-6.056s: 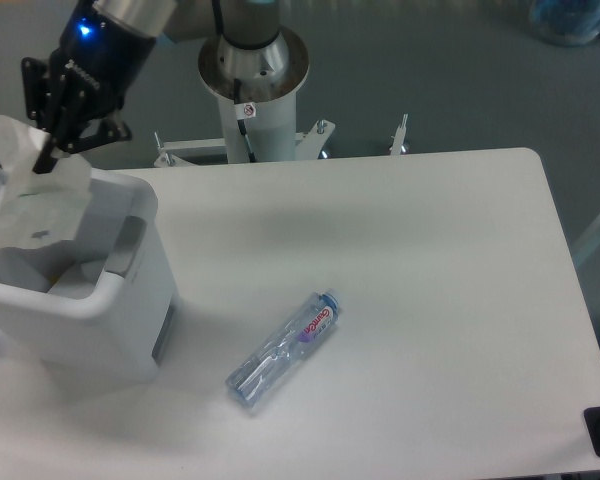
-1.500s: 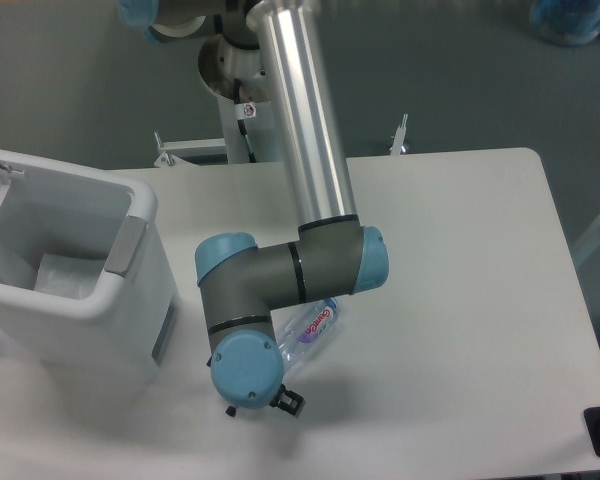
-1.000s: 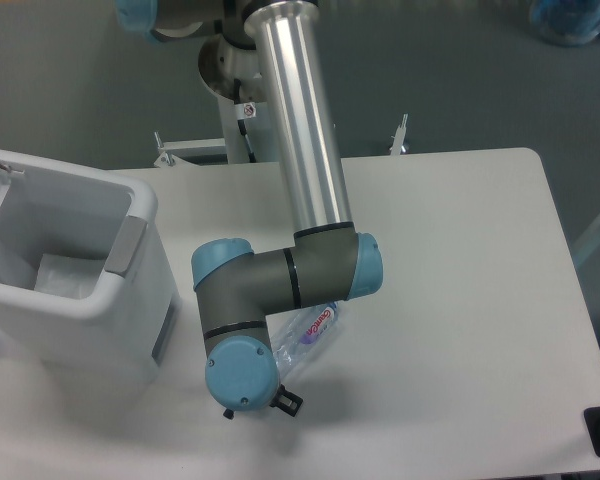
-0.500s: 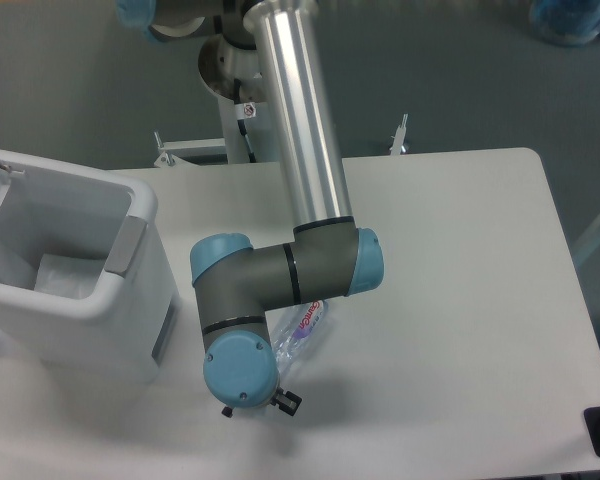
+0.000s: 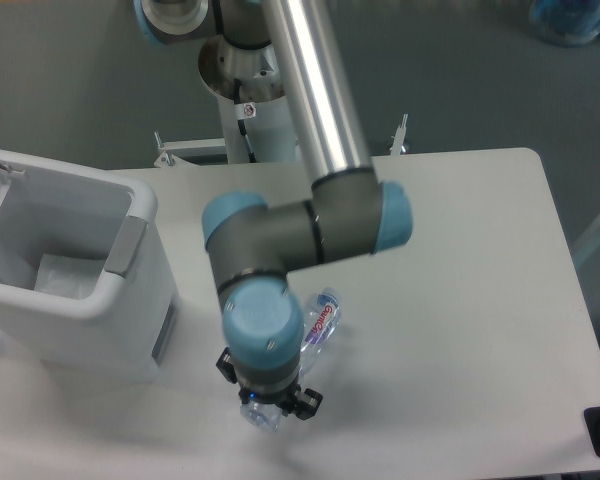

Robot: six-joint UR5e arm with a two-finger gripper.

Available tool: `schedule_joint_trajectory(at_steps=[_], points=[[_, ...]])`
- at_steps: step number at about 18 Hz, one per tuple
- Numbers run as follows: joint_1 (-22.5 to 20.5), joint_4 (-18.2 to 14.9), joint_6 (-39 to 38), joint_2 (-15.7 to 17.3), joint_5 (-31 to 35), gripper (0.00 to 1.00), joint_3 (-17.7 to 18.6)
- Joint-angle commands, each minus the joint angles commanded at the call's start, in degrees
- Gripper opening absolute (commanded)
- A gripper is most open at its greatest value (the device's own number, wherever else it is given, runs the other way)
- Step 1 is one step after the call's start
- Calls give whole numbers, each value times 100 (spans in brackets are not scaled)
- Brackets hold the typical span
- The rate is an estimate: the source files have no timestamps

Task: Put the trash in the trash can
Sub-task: 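Lift the bottle and carry it over the trash bin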

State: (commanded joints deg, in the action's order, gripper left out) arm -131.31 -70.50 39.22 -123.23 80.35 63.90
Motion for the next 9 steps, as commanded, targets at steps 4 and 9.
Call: schedule_joint_trajectory(at_steps=[4, 9], points=[[-105, 527, -133, 387, -642, 58, -35], [-193, 660, -493, 783, -1784, 58, -158]])
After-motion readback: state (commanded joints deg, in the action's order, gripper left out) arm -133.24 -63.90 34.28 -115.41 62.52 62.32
